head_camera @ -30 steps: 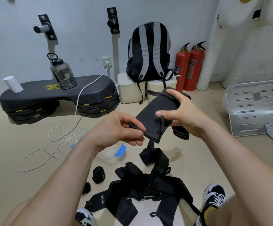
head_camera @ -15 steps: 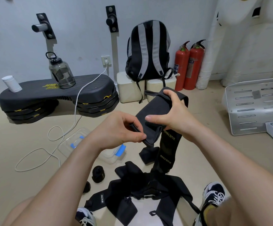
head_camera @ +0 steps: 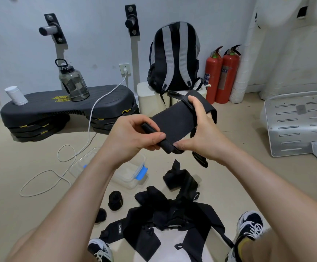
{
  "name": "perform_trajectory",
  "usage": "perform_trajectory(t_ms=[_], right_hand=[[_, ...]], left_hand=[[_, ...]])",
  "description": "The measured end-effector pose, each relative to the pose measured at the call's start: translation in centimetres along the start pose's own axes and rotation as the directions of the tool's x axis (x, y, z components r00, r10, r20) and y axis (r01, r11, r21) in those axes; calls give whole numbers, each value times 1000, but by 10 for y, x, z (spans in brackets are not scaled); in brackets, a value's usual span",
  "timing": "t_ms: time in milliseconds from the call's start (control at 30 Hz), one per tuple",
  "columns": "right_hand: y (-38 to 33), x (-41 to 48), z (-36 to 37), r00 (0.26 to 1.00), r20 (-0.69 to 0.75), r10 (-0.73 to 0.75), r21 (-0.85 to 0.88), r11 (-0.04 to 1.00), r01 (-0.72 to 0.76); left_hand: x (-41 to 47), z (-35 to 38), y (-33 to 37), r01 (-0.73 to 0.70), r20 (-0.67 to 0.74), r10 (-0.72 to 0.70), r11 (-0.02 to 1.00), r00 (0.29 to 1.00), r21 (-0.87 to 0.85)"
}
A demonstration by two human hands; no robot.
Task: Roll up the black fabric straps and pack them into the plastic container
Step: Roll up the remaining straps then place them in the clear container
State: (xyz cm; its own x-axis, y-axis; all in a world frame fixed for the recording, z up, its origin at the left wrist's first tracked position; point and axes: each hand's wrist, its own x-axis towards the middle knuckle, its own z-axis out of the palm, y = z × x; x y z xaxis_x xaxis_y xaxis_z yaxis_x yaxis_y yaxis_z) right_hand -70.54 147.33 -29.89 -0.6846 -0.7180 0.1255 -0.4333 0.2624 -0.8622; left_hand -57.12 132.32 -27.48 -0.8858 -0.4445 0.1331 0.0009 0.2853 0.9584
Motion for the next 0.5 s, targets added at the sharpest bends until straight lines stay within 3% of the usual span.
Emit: perform_trajectory(t_ms=[100, 367, 500], right_hand=[[0, -2, 5, 1000, 4, 1, 32, 999, -1], [-7, -3, 11, 996, -51, 67, 379, 924, -43], [-9, -4, 5, 994, 4, 114, 586, 805, -95]], left_hand=[[2, 0, -3, 11, 4, -11, 1000, 1000, 13], [1, 10, -4, -14, 21, 16, 998, 1000, -64], [1, 16, -2, -30, 8, 31, 991, 999, -132]])
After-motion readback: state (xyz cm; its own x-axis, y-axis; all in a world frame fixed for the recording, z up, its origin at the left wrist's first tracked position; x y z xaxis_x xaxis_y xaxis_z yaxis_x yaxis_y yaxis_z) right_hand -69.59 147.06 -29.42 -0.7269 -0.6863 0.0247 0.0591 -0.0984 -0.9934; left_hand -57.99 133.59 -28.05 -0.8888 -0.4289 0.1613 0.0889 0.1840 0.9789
